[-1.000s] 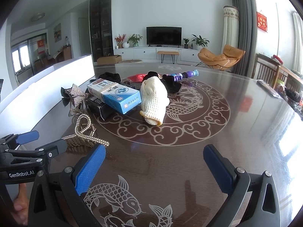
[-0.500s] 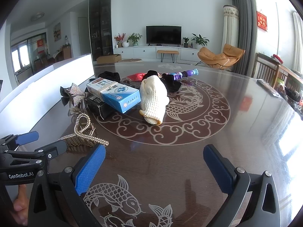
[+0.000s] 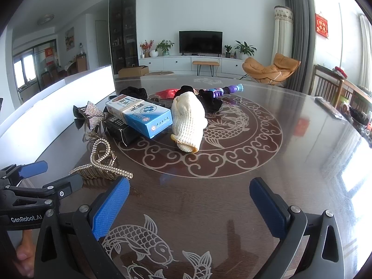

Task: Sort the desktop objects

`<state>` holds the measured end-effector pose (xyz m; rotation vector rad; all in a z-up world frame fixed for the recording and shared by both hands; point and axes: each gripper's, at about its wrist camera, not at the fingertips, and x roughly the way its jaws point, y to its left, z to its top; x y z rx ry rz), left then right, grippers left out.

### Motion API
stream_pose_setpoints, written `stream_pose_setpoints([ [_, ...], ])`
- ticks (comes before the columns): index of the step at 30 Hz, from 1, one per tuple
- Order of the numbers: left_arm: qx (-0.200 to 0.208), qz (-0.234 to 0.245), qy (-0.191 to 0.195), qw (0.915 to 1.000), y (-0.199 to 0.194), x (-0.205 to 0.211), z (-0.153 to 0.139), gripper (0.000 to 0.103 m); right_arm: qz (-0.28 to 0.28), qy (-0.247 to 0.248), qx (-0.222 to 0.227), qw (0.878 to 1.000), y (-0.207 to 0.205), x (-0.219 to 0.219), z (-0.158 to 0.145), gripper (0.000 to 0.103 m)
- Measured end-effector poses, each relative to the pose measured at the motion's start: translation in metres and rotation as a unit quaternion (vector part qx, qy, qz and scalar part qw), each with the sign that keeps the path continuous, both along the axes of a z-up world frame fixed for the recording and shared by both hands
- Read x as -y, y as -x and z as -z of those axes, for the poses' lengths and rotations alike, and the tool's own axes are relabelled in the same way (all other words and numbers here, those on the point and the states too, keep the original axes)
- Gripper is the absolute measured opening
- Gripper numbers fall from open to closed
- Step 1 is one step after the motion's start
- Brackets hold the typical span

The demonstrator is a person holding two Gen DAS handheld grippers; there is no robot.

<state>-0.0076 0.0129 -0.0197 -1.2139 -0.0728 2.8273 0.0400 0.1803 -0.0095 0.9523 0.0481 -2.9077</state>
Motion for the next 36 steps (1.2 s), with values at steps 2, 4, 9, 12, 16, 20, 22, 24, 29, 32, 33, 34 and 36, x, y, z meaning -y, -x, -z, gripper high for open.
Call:
stream_pose_setpoints([
  [2, 0.0, 0.0, 0.0, 1.0, 0.0, 0.0, 0.0, 0.103, 0.0, 0.0, 0.0, 1.0, 0.0, 0.0, -0.0001, 0.103],
  [4, 0.001, 0.0, 0.0, 1.0, 0.0, 0.0, 0.0004, 0.103, 0.0, 0.0, 0.0, 1.0, 0.0, 0.0, -0.0001, 0.103],
  [9, 0.004, 0.0, -0.003, 1.0, -0.0001, 0.0006, 0.0012, 0.103, 0.0, 0.0, 0.0, 1.0, 0.0001, 0.0, -0.0002, 0.103],
  [12, 0.005, 0.001, -0.003, 1.0, 0.0001, 0.0008, 0.0012, 0.103, 0.0, 0.0, 0.0, 1.0, 0.0001, 0.0, -0.0002, 0.103],
  [16, 0.007, 0.002, -0.003, 1.0, 0.0012, 0.0012, 0.0015, 0.103, 0.0, -0.002, 0.003, 1.0, -0.0004, -0.0011, 0.0017, 0.103],
  [20, 0.01, 0.002, -0.003, 0.9999, 0.0017, 0.0015, 0.0018, 0.103, 0.0, -0.002, 0.004, 1.0, -0.0004, -0.0013, 0.0026, 0.103],
  [22, 0.011, 0.002, -0.004, 0.9999, 0.0014, 0.0016, 0.0019, 0.103, 0.0, -0.003, 0.006, 1.0, -0.0005, -0.0013, 0.0031, 0.103],
  [24, 0.011, 0.002, -0.004, 0.9999, 0.0012, 0.0016, 0.0017, 0.103, 0.0, -0.003, 0.007, 1.0, -0.0007, -0.0013, 0.0032, 0.103],
  [29, 0.011, 0.002, -0.004, 0.9999, 0.0012, 0.0017, 0.0017, 0.103, 0.0, -0.003, 0.008, 1.0, -0.0006, -0.0019, 0.0028, 0.103],
  [32, 0.011, 0.002, -0.004, 0.9999, 0.0012, 0.0017, 0.0017, 0.103, 0.0, -0.003, 0.008, 1.0, -0.0007, -0.0019, 0.0027, 0.103],
  [33, 0.012, 0.002, -0.004, 0.9999, 0.0008, 0.0014, 0.0021, 0.103, 0.0, -0.003, 0.008, 1.0, -0.0007, -0.0019, 0.0027, 0.103],
  [34, 0.012, 0.002, -0.004, 0.9999, 0.0008, 0.0016, 0.0024, 0.103, 0.0, -0.003, 0.008, 1.0, -0.0005, -0.0017, 0.0027, 0.103],
  [36, 0.014, 0.003, -0.005, 0.9999, 0.0009, 0.0019, 0.0029, 0.103, 0.0, -0.003, 0.008, 1.0, -0.0004, -0.0017, 0.0026, 0.103],
])
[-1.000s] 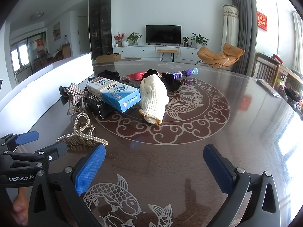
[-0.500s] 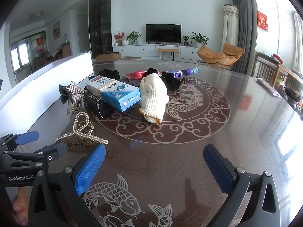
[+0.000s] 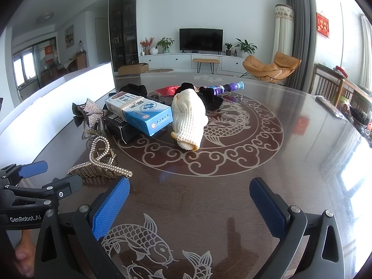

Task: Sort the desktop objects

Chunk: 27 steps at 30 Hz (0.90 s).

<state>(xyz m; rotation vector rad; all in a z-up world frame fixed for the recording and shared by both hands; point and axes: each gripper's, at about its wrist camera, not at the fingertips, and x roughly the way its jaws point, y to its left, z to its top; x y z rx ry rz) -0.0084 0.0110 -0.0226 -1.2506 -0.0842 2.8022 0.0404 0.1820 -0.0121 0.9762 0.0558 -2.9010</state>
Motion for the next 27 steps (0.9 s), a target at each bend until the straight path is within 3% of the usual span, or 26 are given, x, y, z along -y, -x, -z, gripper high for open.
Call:
stream_pose_setpoints([
  [27, 0.028, 0.003, -0.002, 0.9996, 0.0034, 0.0046, 0.0058, 0.103, -0.001, -0.002, 0.011, 1.0, 0.0009, 0.0, 0.0, 0.103],
])
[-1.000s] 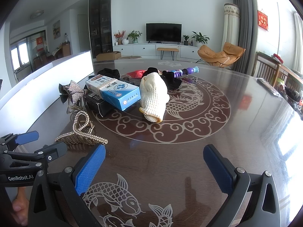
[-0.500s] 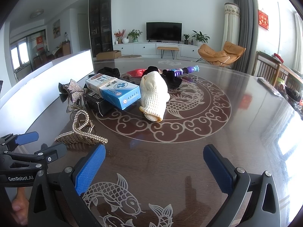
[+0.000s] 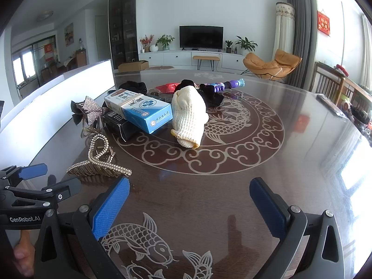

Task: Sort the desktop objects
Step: 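Move the left tool toward the silver rhinestone bow clip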

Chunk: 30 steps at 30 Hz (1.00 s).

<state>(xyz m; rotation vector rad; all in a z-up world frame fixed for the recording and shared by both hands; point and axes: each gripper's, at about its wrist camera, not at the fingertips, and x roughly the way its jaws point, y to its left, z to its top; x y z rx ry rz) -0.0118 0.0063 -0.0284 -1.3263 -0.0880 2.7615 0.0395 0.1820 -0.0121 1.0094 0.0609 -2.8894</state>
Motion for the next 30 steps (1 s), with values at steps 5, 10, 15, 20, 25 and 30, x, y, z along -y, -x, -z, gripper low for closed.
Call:
stream_pose_setpoints([
  [5, 0.005, 0.0, 0.004, 1.0, -0.0005, 0.0002, 0.0008, 0.103, 0.0, 0.0, 0.001, 1.0, 0.0001, 0.0003, 0.0002, 0.103],
  [10, 0.012, 0.003, 0.014, 0.9998, 0.0012, -0.0021, 0.0022, 0.103, 0.0, 0.0, 0.001, 1.0, 0.0003, 0.0002, 0.0001, 0.103],
  [15, 0.013, 0.006, 0.018, 0.9997, 0.0005, -0.0018, 0.0027, 0.103, 0.0, 0.0, 0.001, 1.0, 0.0003, 0.0002, 0.0, 0.103],
  [20, 0.016, 0.007, 0.03, 0.9994, 0.0006, -0.0025, 0.0039, 0.103, 0.0, 0.0, 0.001, 1.0, 0.0, 0.0001, 0.0001, 0.103],
  [25, 0.022, 0.003, 0.046, 0.9987, 0.0025, 0.0017, 0.0042, 0.103, 0.0, 0.0, 0.001, 1.0, 0.0003, 0.0001, 0.0, 0.103],
  [30, 0.021, 0.006, 0.047, 0.9987, 0.0009, 0.0049, 0.0052, 0.103, 0.001, -0.001, 0.002, 1.0, 0.0003, 0.0, 0.0003, 0.103],
])
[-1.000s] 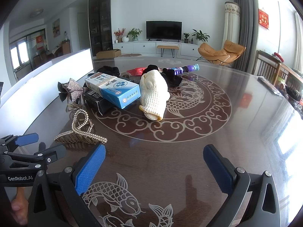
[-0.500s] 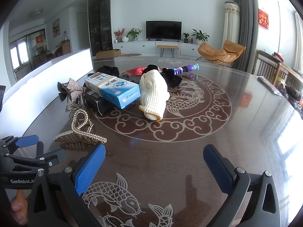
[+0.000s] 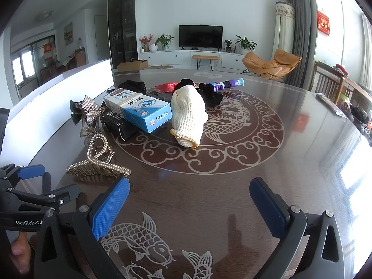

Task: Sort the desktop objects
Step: 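Move the left tool toward the silver rhinestone bow clip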

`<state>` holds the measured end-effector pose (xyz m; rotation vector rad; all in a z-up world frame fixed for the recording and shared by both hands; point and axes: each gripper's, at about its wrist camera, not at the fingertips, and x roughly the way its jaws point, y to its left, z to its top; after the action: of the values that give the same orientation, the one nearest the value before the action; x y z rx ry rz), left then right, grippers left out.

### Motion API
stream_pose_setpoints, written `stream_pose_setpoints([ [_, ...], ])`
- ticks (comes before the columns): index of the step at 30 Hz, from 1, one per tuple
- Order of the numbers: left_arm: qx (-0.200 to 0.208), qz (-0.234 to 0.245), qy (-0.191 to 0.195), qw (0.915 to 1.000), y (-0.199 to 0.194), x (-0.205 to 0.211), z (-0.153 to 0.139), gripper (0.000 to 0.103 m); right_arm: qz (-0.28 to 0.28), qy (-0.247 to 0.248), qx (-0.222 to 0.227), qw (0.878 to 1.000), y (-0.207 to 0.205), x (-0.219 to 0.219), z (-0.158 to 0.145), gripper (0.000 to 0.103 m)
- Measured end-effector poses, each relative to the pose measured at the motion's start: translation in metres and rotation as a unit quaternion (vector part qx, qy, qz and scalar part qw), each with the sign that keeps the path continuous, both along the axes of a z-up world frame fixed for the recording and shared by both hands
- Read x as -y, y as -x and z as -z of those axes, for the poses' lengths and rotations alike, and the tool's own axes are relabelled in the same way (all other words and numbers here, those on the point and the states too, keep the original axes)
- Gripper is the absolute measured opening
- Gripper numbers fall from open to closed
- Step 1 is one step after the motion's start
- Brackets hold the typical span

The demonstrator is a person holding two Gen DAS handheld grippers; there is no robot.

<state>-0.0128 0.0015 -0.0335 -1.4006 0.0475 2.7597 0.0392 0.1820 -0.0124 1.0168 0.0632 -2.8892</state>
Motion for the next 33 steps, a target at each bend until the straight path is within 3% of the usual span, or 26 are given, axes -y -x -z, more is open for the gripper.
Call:
stream_pose_setpoints([
  [33, -0.002, 0.002, 0.0, 1.0, -0.001, 0.0027, -0.0008, 0.103, 0.002, -0.003, 0.006, 1.0, 0.0038, 0.0013, 0.0011, 0.103],
])
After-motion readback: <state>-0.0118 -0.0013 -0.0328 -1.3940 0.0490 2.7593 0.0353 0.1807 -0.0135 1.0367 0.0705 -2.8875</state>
